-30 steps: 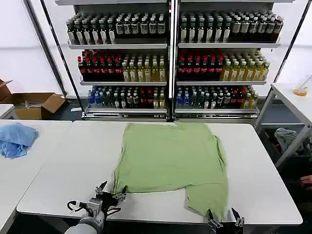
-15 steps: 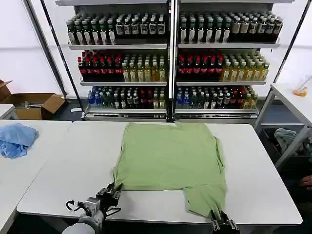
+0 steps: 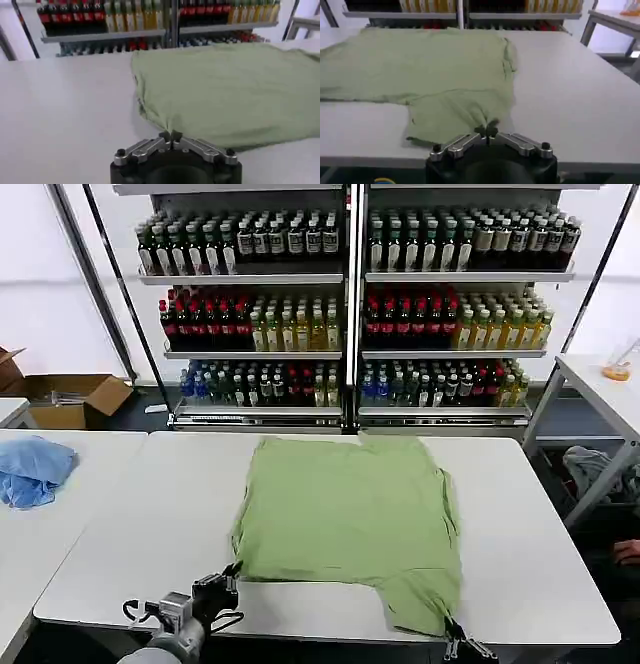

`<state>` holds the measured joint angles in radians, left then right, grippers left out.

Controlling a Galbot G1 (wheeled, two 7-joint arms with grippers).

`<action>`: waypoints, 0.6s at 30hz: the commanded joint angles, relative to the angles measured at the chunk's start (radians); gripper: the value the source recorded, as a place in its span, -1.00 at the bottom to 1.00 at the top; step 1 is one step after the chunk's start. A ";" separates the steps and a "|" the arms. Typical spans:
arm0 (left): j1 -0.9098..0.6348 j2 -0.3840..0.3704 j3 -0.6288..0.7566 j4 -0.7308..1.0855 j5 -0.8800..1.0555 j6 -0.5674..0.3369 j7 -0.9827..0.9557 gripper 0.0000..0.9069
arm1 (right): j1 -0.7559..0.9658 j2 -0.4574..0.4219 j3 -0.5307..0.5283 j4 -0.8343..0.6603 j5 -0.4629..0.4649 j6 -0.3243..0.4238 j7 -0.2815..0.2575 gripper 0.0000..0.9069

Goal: Fold and organize the clothes.

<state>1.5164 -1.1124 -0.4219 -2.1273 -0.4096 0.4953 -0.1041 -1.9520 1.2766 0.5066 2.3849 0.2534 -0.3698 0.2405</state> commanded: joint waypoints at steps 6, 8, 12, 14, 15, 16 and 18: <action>0.125 0.018 -0.130 -0.201 -0.061 -0.029 0.005 -0.93 | -0.061 -0.022 0.059 0.123 0.005 0.021 -0.002 -1.00; 0.122 0.025 -0.146 -0.210 -0.079 -0.028 0.005 -0.96 | -0.059 -0.029 0.073 0.130 0.011 0.024 -0.003 -1.00; 0.104 0.049 -0.157 -0.205 -0.101 -0.026 0.006 -0.96 | -0.010 -0.047 0.098 0.121 0.040 0.023 -0.002 -1.00; 0.087 0.062 -0.151 -0.196 -0.105 -0.026 0.009 -0.96 | 0.042 -0.064 0.109 0.110 0.062 0.020 -0.002 -1.00; 0.076 0.069 -0.145 -0.189 -0.104 -0.026 0.011 -0.96 | 0.066 -0.075 0.110 0.104 0.075 0.018 -0.001 -1.00; 0.061 0.075 -0.137 -0.178 -0.104 -0.026 0.013 -0.96 | 0.089 -0.084 0.111 0.093 0.084 0.017 -0.001 -1.00; 0.026 0.088 -0.110 -0.146 -0.096 -0.022 0.016 -0.96 | 0.160 -0.110 0.102 0.053 0.093 0.013 0.000 -1.00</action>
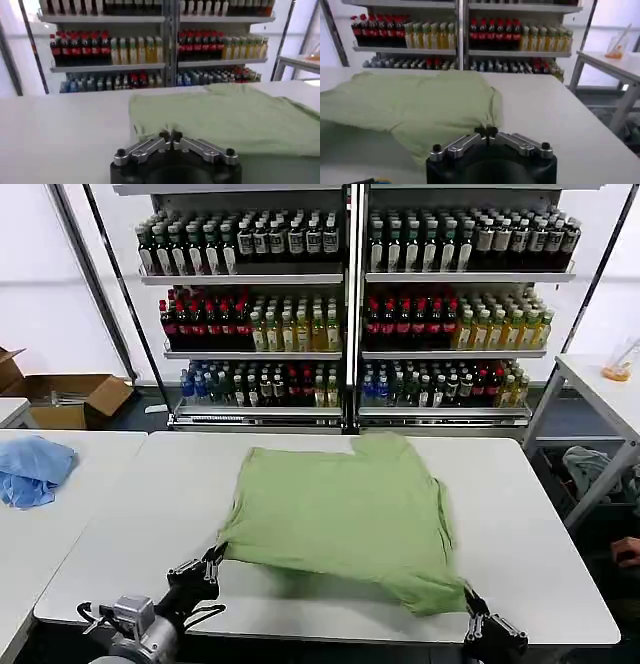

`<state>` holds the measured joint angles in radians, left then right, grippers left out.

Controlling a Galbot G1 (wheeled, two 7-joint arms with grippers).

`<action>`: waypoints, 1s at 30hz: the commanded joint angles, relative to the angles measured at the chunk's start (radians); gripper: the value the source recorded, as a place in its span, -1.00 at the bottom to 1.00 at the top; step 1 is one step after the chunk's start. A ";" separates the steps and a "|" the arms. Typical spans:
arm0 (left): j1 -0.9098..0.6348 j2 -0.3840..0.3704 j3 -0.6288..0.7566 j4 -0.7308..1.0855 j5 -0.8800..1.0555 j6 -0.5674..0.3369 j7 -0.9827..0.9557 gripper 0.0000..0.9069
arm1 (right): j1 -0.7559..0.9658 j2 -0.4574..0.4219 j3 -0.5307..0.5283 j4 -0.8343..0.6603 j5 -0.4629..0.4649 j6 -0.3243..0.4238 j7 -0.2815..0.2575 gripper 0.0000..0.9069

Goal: Fold and organize the clothes.

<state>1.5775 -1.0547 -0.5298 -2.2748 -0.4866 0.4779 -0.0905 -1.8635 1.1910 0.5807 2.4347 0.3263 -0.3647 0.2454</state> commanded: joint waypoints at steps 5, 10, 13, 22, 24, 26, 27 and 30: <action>-0.131 0.045 0.070 0.124 0.028 -0.001 0.008 -0.96 | 0.225 -0.086 -0.008 -0.103 0.057 -0.007 0.006 -1.00; -0.245 0.042 0.131 0.224 0.043 -0.001 0.001 -0.96 | 0.362 -0.138 -0.057 -0.204 0.074 -0.020 0.012 -1.00; -0.300 0.035 0.168 0.275 0.056 0.001 0.000 -0.96 | 0.450 -0.167 -0.093 -0.273 0.088 -0.031 0.015 -1.00; -0.413 0.010 0.234 0.394 0.076 -0.004 -0.009 -0.96 | 0.646 -0.197 -0.206 -0.432 0.103 -0.046 0.017 -1.00; -0.425 0.004 0.248 0.410 0.081 -0.006 -0.011 -0.96 | 0.660 -0.194 -0.216 -0.454 0.101 -0.046 0.017 -1.00; -0.438 -0.002 0.258 0.424 0.093 -0.010 -0.012 -0.96 | 0.688 -0.184 -0.244 -0.494 0.094 -0.045 0.017 -1.00; -0.441 -0.006 0.260 0.429 0.096 -0.012 -0.013 -0.96 | 0.692 -0.182 -0.249 -0.502 0.092 -0.045 0.017 -1.00; -0.452 -0.015 0.267 0.445 0.099 -0.015 -0.017 -0.96 | 0.704 -0.159 -0.272 -0.528 0.075 -0.044 0.018 -1.00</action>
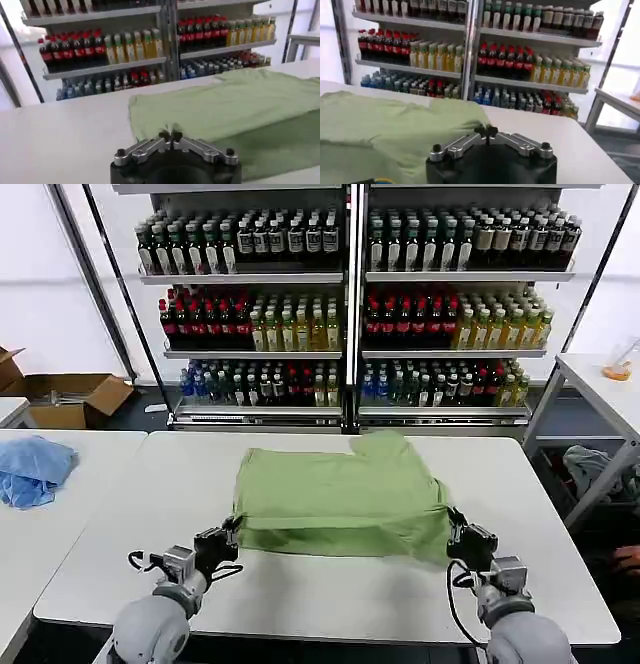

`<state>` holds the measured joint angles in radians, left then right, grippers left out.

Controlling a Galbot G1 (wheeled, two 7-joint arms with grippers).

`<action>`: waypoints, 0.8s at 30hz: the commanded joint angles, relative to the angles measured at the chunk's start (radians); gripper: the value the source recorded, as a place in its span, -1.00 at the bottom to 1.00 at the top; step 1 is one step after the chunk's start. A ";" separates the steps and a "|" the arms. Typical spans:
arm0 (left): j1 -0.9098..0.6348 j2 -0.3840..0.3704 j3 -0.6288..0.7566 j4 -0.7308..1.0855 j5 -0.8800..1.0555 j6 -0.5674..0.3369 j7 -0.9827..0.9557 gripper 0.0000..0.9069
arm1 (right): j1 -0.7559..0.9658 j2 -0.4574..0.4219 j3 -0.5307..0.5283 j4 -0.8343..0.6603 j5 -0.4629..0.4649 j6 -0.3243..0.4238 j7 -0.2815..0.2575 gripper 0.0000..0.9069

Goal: Fold and organize the clothes.

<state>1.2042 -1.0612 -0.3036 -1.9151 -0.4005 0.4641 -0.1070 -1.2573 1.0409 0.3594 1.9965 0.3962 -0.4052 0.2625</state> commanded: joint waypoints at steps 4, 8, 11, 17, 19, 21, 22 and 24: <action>-0.090 -0.017 0.052 0.111 0.031 -0.013 -0.004 -0.13 | 0.103 0.015 -0.071 -0.115 -0.021 -0.002 0.001 -0.58; -0.088 -0.024 0.059 0.114 0.034 -0.009 -0.002 1.00 | 0.102 0.035 -0.080 -0.125 -0.044 -0.040 -0.002 1.00; -0.068 -0.029 0.047 0.086 0.030 -0.016 -0.004 1.00 | 0.082 0.046 -0.074 -0.118 -0.053 -0.038 -0.010 1.00; 0.017 -0.041 -0.006 0.018 0.027 -0.021 -0.008 1.00 | -0.025 0.065 -0.012 -0.049 -0.074 -0.008 -0.024 1.00; 0.040 -0.043 -0.020 0.007 0.027 -0.025 -0.008 1.00 | -0.056 0.070 0.007 -0.020 -0.078 -0.005 -0.024 1.00; 0.071 -0.044 -0.032 0.005 0.027 -0.031 -0.008 1.00 | -0.128 0.081 0.052 0.017 -0.077 -0.002 -0.020 1.00; 0.077 -0.044 -0.035 0.009 0.026 -0.033 -0.009 1.00 | -0.147 0.084 0.070 0.024 -0.077 -0.002 -0.018 1.00; 0.084 -0.046 -0.037 0.021 0.023 -0.035 -0.012 1.00 | -0.170 0.090 0.093 0.031 -0.073 -0.003 -0.014 1.00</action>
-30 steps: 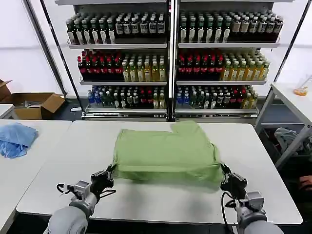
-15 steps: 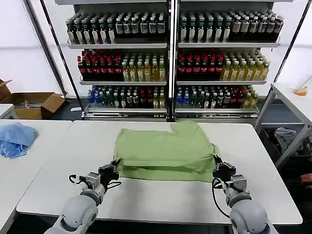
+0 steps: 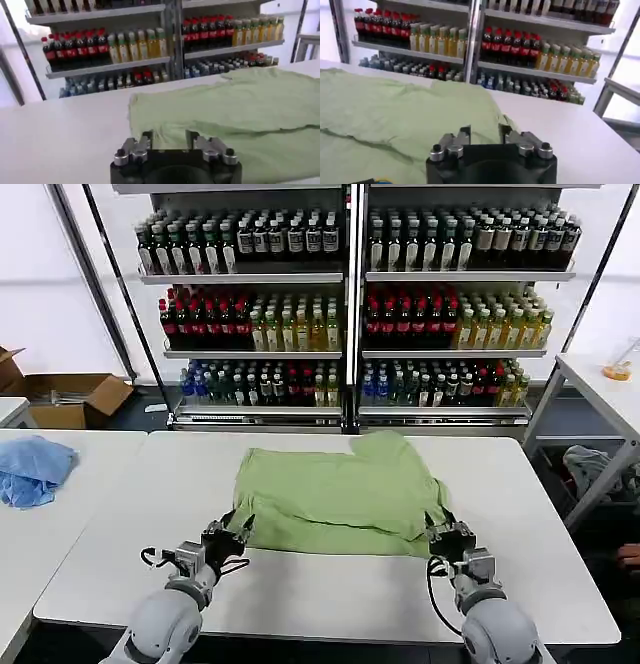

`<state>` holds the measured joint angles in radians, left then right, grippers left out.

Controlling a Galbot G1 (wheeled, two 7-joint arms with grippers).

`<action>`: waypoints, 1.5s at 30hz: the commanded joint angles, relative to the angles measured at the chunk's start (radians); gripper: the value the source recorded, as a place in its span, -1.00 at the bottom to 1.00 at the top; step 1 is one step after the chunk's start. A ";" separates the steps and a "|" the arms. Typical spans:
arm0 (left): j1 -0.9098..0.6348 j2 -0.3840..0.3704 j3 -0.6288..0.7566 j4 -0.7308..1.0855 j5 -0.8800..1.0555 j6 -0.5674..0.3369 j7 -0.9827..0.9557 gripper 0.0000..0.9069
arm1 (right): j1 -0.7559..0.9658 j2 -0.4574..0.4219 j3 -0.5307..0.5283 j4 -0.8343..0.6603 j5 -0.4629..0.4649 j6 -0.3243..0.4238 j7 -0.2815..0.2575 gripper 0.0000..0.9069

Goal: Fold and organize the clothes.

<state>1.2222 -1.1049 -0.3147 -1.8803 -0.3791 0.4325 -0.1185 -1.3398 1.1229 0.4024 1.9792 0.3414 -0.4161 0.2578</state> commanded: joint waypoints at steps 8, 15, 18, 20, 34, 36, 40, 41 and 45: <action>0.015 -0.011 -0.006 0.052 0.000 -0.004 -0.006 -0.33 | -0.071 0.023 0.078 -0.027 0.076 -0.036 0.031 1.00; -0.011 -0.010 0.013 0.094 0.003 0.002 -0.008 -0.96 | -0.044 0.043 0.036 -0.076 0.147 -0.062 0.037 -1.00; -0.009 -0.006 0.014 0.096 -0.003 0.002 -0.005 -0.96 | -0.041 0.046 0.026 -0.081 0.151 -0.059 0.033 -1.00; -0.008 -0.004 0.014 0.095 -0.006 0.002 -0.003 -0.93 | -0.038 0.046 0.022 -0.083 0.152 -0.058 0.030 -1.00; 0.008 0.002 0.007 0.064 -0.062 0.000 0.020 -0.96 | -0.062 0.034 0.018 -0.047 0.137 -0.040 0.013 -1.00; 0.028 0.006 0.001 0.044 -0.063 0.001 0.021 -0.93 | -0.083 0.030 0.024 -0.024 0.135 -0.040 0.013 -1.00; 0.102 0.019 -0.030 -0.031 -0.061 0.005 0.019 -0.93 | -0.149 0.030 0.036 0.050 0.120 -0.039 0.016 -1.00; 0.126 0.023 -0.040 -0.056 -0.062 0.008 0.018 -0.93 | -0.186 0.029 0.045 0.075 0.112 -0.038 0.016 -1.00; 0.252 0.037 -0.068 -0.162 -0.058 0.015 0.014 -0.96 | -0.281 0.022 0.071 0.155 0.099 -0.039 0.016 -1.00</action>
<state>1.3238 -1.0770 -0.3502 -1.9047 -0.4312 0.4427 -0.1034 -1.5499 1.1460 0.4578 2.0657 0.4351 -0.4510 0.2694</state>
